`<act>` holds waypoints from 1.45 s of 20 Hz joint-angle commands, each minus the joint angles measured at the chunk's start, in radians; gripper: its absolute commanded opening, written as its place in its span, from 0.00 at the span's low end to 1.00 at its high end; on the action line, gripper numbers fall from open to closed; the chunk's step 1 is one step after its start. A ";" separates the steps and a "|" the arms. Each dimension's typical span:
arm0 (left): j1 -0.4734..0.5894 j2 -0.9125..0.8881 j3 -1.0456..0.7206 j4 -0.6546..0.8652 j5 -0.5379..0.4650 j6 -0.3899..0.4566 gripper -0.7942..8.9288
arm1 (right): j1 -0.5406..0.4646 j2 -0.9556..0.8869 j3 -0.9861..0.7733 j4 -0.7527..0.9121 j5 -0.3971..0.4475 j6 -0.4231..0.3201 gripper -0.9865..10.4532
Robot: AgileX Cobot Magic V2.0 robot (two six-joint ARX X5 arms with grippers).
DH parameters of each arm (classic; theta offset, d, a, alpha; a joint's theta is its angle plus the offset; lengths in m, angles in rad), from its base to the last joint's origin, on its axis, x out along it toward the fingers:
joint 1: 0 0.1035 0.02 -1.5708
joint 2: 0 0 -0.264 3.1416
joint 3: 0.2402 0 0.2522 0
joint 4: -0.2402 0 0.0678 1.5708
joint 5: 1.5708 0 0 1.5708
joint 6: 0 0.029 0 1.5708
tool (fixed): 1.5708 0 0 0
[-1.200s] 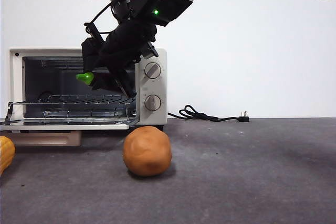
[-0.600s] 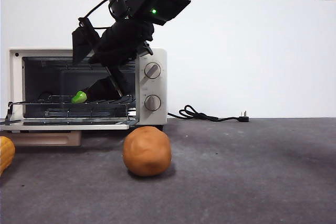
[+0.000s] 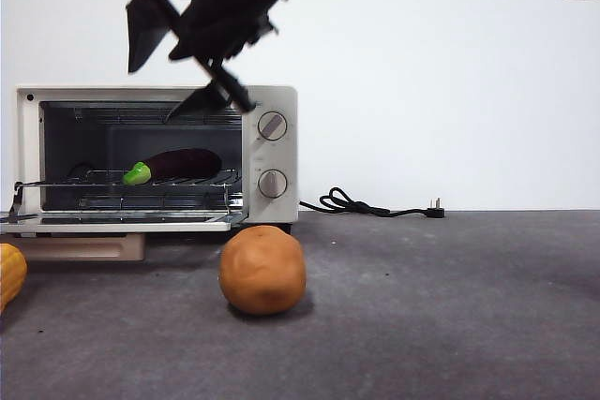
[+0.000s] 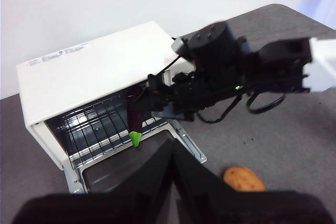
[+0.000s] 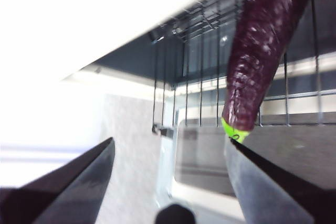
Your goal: Take the eggplant from the table,put the eggplant in the oven
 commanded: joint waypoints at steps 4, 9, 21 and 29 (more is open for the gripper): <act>-0.009 -0.005 -0.001 0.005 0.000 0.012 0.08 | 0.002 -0.171 0.003 -0.270 0.002 -0.410 0.40; -0.024 -0.004 -0.001 0.009 0.000 0.012 0.08 | 0.002 -0.304 0.003 -0.458 0.006 -0.589 0.40; -0.043 -0.004 -0.001 0.004 -0.013 0.016 0.08 | 0.003 -0.554 0.003 -0.993 -0.052 -0.829 0.39; -0.043 -0.004 -0.001 -0.026 -0.110 0.020 0.08 | 0.011 -0.678 0.003 -1.097 -0.195 -0.873 0.38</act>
